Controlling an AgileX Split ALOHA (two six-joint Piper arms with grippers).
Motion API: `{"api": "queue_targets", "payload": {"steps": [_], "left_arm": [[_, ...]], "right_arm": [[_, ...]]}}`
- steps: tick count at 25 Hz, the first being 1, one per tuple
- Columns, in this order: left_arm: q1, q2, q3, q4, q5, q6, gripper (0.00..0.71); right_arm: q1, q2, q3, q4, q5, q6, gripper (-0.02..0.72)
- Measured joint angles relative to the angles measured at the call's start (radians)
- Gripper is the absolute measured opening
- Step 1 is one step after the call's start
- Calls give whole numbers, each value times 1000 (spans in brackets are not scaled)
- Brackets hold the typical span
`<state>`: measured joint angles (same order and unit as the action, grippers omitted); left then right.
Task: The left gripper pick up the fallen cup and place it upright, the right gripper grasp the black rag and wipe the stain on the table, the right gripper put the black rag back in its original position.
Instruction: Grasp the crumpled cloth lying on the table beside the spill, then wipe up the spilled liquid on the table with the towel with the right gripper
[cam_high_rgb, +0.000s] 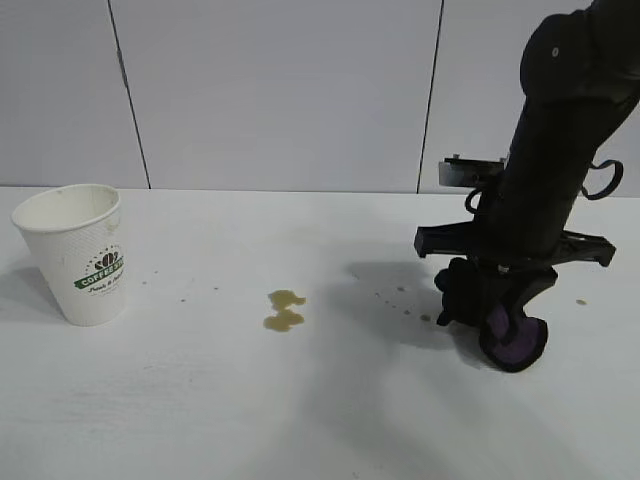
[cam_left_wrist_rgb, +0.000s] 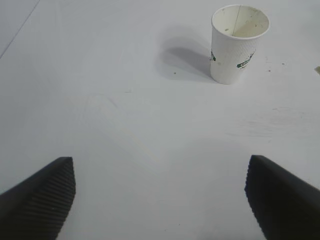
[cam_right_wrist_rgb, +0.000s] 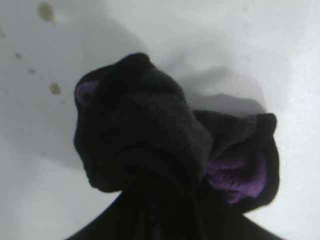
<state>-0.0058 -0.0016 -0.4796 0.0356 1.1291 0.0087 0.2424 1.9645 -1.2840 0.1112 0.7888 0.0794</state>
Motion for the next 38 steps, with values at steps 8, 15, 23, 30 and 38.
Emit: {"api": "queue_targets", "payload": {"steps": [8, 15, 23, 30, 38], "left_arm": [[0, 0, 0, 0, 0, 0, 664], [-18, 0, 0, 0, 0, 0, 664], [-35, 0, 0, 0, 0, 0, 664], [-35, 0, 0, 0, 0, 0, 664], [-35, 0, 0, 0, 0, 0, 664]], "right_arm": [[11, -138, -129, 219, 5, -79, 94], [214, -134, -134, 272, -83, -107, 94], [379, -29, -134, 268, -172, -88, 94], [399, 108, -134, 263, -316, -79, 94], [384, 177, -134, 238, -358, -73, 94]]}}
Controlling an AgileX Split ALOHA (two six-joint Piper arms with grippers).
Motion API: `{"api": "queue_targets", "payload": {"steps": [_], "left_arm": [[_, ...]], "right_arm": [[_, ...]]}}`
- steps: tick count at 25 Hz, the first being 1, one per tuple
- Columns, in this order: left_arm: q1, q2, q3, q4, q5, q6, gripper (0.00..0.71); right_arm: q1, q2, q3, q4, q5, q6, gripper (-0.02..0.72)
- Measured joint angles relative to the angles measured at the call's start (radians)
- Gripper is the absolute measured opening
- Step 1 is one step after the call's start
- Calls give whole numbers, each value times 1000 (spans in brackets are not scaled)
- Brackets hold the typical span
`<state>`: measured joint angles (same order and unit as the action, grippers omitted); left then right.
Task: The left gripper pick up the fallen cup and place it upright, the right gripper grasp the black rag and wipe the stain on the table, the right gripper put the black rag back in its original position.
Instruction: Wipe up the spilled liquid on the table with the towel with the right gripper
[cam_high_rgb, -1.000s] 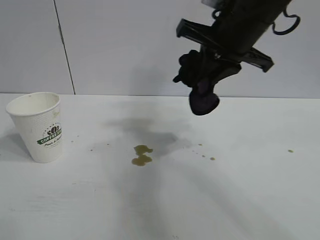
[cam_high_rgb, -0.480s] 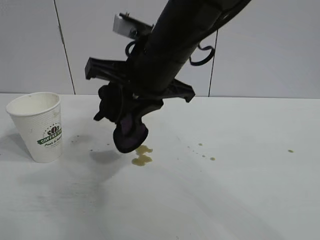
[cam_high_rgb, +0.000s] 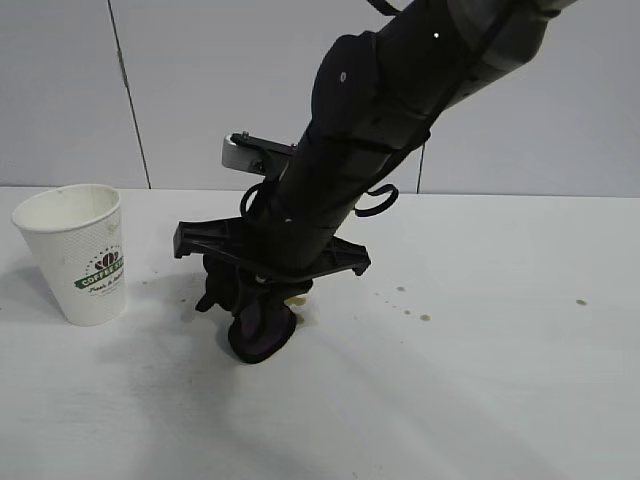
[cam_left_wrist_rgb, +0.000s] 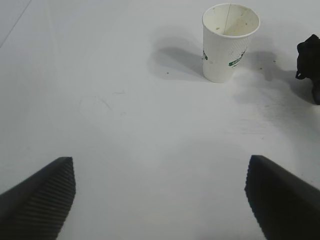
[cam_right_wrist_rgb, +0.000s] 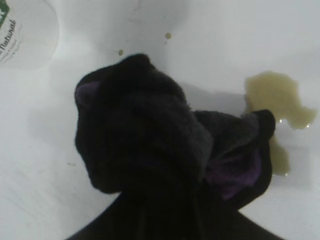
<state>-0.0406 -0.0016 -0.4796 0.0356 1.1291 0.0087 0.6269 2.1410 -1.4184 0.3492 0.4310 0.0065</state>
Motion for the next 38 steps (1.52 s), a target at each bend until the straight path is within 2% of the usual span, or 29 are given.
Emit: {"api": "queue_targets", "payload": {"steps": [7, 11, 14, 18, 20, 23, 27, 38], "left_arm": [[0, 0, 0, 0, 0, 0, 664], [0, 0, 0, 0, 0, 0, 664], [0, 0, 0, 0, 0, 0, 664], [0, 0, 0, 0, 0, 0, 664], [0, 0, 0, 0, 0, 0, 664], [0, 0, 0, 0, 0, 0, 664], [0, 0, 0, 0, 0, 0, 664], [0, 0, 0, 0, 0, 0, 664]], "right_arm": [[-71, 0, -2, -40, -5, 0, 94], [-126, 0, -2, -89, 23, 9, 94], [-176, 0, -3, -107, 79, 43, 94], [-208, 0, -3, -115, 221, 62, 94], [-204, 0, -4, -101, 278, 64, 94], [-185, 0, -4, -55, 311, 57, 94], [-136, 0, -4, -4, 272, 40, 94], [-17, 38, -5, 26, 0, 44, 94]]}}
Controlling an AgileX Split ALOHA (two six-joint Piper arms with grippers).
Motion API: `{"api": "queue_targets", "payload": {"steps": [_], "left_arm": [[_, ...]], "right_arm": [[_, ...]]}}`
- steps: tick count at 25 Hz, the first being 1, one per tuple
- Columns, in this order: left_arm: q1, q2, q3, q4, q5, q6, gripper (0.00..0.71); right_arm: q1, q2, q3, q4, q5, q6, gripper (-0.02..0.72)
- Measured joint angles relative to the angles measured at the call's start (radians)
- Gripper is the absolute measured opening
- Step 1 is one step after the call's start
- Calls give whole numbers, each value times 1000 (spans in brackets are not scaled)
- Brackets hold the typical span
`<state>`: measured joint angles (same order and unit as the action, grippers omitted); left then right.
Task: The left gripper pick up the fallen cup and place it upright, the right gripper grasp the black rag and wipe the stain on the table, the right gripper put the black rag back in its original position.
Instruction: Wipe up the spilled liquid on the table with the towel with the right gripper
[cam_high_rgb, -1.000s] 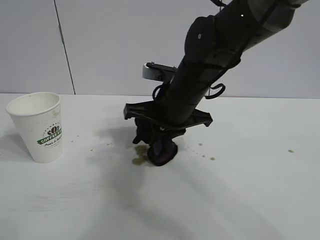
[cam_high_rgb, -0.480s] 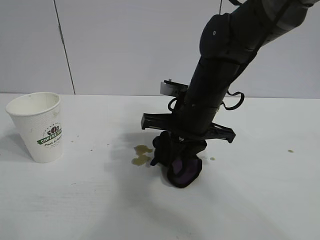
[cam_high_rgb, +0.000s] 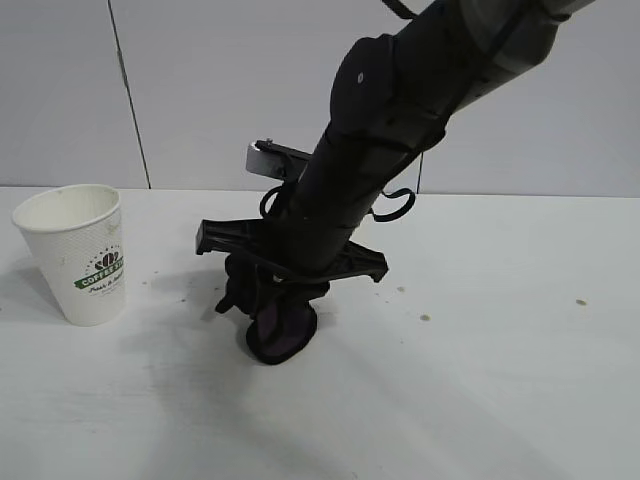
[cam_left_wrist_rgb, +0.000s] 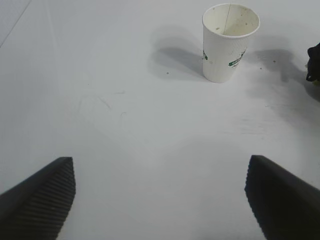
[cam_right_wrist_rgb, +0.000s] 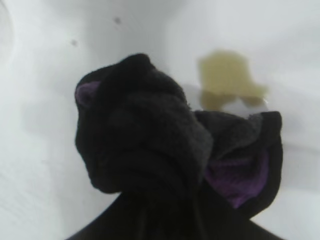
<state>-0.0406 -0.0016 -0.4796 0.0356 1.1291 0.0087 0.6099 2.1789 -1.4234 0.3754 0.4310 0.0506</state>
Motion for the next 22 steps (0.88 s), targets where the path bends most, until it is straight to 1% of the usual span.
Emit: {"api": "queue_targets", "payload": {"steps": [2, 8, 10, 12, 15, 19, 22], "left_arm": [[0, 0, 0, 0, 0, 0, 664], [0, 0, 0, 0, 0, 0, 664], [0, 0, 0, 0, 0, 0, 664], [0, 0, 0, 0, 0, 0, 664], [0, 0, 0, 0, 0, 0, 664], [0, 0, 0, 0, 0, 0, 664], [0, 0, 0, 0, 0, 0, 664]], "right_arm": [[0, 23, -1, 10, -20, 8, 94], [-2, 30, -2, 11, -71, 9, 94], [-9, 31, -3, 11, -78, 9, 94], [-24, 32, -11, 8, -69, 9, 94], [-59, 35, -47, -22, -6, 9, 94], [-114, 36, -108, -93, 84, 21, 94], [-159, 36, -138, -176, 177, 54, 94]]}}
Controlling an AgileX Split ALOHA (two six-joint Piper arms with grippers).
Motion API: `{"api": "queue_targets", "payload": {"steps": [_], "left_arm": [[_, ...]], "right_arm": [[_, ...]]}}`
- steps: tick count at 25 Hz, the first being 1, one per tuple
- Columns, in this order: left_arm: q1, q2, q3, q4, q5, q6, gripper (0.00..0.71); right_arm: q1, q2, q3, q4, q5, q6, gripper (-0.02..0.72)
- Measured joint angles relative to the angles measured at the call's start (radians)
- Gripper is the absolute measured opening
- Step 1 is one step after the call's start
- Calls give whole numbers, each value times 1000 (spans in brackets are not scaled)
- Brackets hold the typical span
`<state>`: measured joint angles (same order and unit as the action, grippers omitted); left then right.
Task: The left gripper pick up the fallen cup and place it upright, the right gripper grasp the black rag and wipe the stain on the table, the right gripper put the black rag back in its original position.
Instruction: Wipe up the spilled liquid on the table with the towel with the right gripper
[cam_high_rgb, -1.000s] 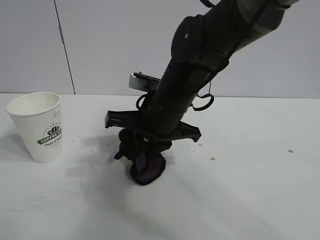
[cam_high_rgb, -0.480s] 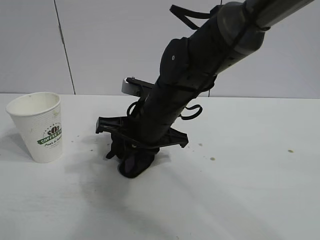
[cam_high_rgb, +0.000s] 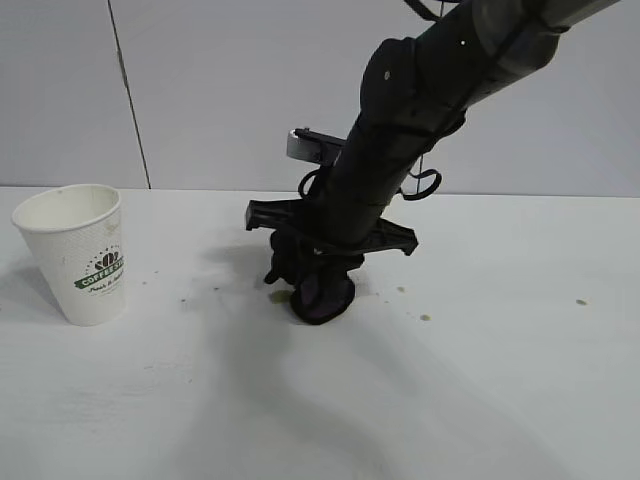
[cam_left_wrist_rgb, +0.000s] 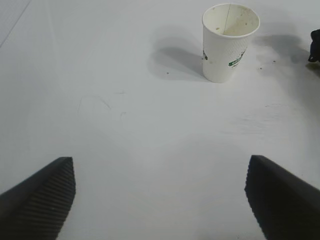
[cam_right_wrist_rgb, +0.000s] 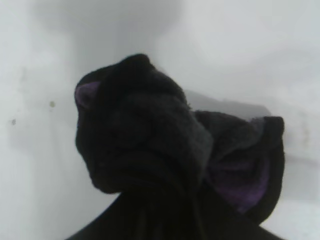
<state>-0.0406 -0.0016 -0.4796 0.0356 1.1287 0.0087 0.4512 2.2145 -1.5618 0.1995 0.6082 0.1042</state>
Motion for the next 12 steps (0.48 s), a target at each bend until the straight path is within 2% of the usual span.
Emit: {"api": "queue_targets", "payload": {"steps": [4, 7, 10, 12], "left_arm": [[0, 0, 0, 0, 0, 0, 664], [0, 0, 0, 0, 0, 0, 664], [0, 0, 0, 0, 0, 0, 664], [0, 0, 0, 0, 0, 0, 664]], "right_arm": [[-51, 0, -38, -96, 166, 30, 94], [-61, 0, -47, -112, 231, 32, 94], [-52, 0, -47, -67, 223, 33, 94], [-30, 0, -47, -32, 177, 33, 94]]}}
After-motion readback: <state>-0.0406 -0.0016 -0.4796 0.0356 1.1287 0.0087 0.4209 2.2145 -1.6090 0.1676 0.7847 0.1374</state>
